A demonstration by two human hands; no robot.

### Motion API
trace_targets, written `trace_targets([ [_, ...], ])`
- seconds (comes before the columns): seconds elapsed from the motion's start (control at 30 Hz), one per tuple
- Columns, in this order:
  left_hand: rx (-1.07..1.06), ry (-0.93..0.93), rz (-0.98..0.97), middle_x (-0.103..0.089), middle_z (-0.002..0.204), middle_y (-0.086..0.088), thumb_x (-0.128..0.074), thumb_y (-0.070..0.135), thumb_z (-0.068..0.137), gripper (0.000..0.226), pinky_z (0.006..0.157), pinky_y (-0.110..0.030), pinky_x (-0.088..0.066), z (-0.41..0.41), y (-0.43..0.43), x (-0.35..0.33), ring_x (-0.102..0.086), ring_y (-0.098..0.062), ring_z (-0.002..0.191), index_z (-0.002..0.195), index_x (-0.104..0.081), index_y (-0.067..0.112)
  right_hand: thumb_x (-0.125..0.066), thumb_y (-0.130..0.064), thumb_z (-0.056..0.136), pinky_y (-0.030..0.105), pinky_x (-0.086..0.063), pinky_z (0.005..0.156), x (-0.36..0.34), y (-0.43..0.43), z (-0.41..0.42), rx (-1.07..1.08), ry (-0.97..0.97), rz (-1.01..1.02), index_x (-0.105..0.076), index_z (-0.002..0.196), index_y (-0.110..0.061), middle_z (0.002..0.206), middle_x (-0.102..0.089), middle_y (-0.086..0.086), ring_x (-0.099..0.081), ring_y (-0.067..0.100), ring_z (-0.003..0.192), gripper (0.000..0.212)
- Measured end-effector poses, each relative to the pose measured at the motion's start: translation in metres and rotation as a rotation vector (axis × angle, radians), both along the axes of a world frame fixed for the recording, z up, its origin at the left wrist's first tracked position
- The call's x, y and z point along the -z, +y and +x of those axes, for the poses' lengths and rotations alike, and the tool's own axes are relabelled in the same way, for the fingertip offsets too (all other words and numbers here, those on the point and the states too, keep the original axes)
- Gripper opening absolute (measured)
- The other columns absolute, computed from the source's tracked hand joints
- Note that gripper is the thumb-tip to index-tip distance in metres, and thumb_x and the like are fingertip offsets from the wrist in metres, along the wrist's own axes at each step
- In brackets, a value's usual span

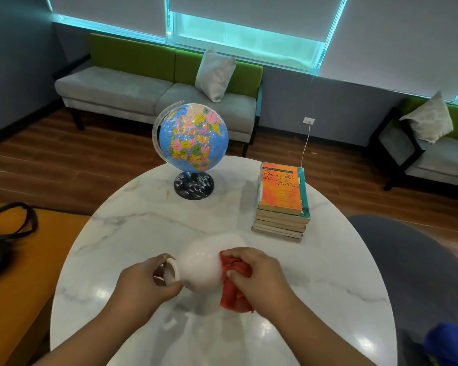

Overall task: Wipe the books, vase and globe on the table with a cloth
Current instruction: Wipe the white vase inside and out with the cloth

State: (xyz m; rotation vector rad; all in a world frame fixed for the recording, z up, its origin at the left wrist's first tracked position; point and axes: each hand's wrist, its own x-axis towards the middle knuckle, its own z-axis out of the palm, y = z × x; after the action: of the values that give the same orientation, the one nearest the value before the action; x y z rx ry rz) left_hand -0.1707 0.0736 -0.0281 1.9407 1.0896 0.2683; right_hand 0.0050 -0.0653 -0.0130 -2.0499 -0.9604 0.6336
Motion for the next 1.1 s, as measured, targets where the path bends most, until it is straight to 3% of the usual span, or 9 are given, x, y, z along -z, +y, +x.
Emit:
trace_targets([
  [0.07,0.000,-0.005,-0.009,-0.069,0.073,0.008,-0.082,0.025,0.070,0.029,0.059,-0.005,-0.043,0.000,-0.001,0.000,-0.062,0.006,0.066,0.092,-0.066,0.033,-0.065,-0.004,0.085,0.017,-0.056,0.067,-0.003,-0.002,0.012,0.137,0.156,-0.010,-0.066,0.094,-0.047,0.104,-0.061,-0.018,-0.061,-0.002,0.088,0.044],
  [0.1,0.004,-0.003,-0.010,-0.069,0.075,0.008,-0.082,0.025,0.070,0.030,0.059,-0.005,-0.042,0.001,0.000,0.000,-0.062,0.007,0.066,0.092,-0.065,0.035,-0.065,-0.005,0.086,0.016,-0.055,0.067,-0.003,-0.003,0.015,0.164,0.155,-0.030,-0.066,0.096,-0.045,0.106,-0.062,-0.014,-0.062,0.000,0.089,0.041],
  [0.27,-0.054,-0.057,-0.117,-0.069,0.087,0.006,-0.080,0.022,0.071,0.035,0.064,-0.019,-0.052,0.003,0.003,0.001,-0.069,-0.008,0.068,0.092,-0.061,0.042,-0.069,-0.008,0.082,0.021,-0.056,0.081,0.000,0.001,0.000,0.085,0.112,-0.001,-0.063,0.084,-0.056,0.110,-0.063,-0.017,-0.062,0.003,0.097,0.048],
  [0.47,-0.178,-0.212,-0.381,-0.074,0.082,-0.008,-0.073,0.020,0.083,0.013,0.087,-0.047,-0.056,-0.003,0.005,0.004,-0.072,-0.034,0.070,0.095,-0.071,0.022,-0.071,-0.012,0.079,0.018,-0.051,0.091,0.009,-0.002,-0.011,-0.035,0.103,0.002,-0.065,0.084,-0.061,0.107,-0.063,-0.025,-0.061,-0.005,0.098,0.050],
  [0.63,-0.142,-0.142,-0.267,-0.072,0.091,0.006,-0.079,0.018,0.077,0.024,0.077,-0.030,-0.055,-0.007,-0.001,0.004,-0.071,-0.009,0.068,0.096,-0.070,0.031,-0.068,-0.008,0.084,0.015,-0.055,0.072,0.012,-0.009,0.010,0.183,0.160,0.025,-0.066,0.089,-0.050,0.102,-0.064,-0.018,-0.063,0.002,0.093,0.043],
  [0.77,-0.123,-0.143,-0.185,-0.069,0.093,0.011,-0.081,0.017,0.074,0.029,0.059,-0.011,-0.047,-0.002,-0.003,0.005,-0.068,0.002,0.068,0.095,-0.068,0.033,-0.069,-0.009,0.082,0.023,-0.056,0.083,0.014,-0.006,0.003,0.133,0.141,0.066,-0.066,0.091,-0.051,0.107,-0.064,-0.019,-0.061,0.003,0.101,0.044],
  [0.9,-0.116,-0.143,-0.158,-0.069,0.094,0.011,-0.082,0.014,0.072,0.032,0.054,-0.010,-0.046,0.001,-0.003,0.006,-0.068,0.001,0.067,0.094,-0.068,0.033,-0.069,-0.012,0.080,0.017,-0.049,0.091,0.011,0.001,-0.010,-0.039,0.043,0.022,-0.065,0.088,-0.057,0.110,-0.062,-0.024,-0.058,-0.003,0.103,0.047],
  [1.0,-0.110,-0.136,-0.165,-0.069,0.093,0.011,-0.081,0.014,0.073,0.032,0.054,-0.012,-0.047,-0.001,-0.003,0.008,-0.068,0.001,0.067,0.095,-0.068,0.032,-0.067,-0.007,0.082,0.020,-0.056,0.078,0.010,0.000,0.010,0.146,0.113,0.038,-0.067,0.089,-0.049,0.104,-0.065,-0.016,-0.062,0.002,0.094,0.043],
  [1.1,-0.093,-0.130,-0.147,-0.069,0.092,0.010,-0.080,0.014,0.073,0.032,0.053,-0.015,-0.047,0.000,-0.003,0.009,-0.068,0.002,0.067,0.095,-0.066,0.033,-0.065,-0.008,0.083,0.033,-0.056,0.087,0.013,-0.002,0.024,0.261,0.079,-0.002,-0.065,0.088,-0.049,0.098,-0.064,-0.018,-0.062,0.006,0.095,0.041],
])
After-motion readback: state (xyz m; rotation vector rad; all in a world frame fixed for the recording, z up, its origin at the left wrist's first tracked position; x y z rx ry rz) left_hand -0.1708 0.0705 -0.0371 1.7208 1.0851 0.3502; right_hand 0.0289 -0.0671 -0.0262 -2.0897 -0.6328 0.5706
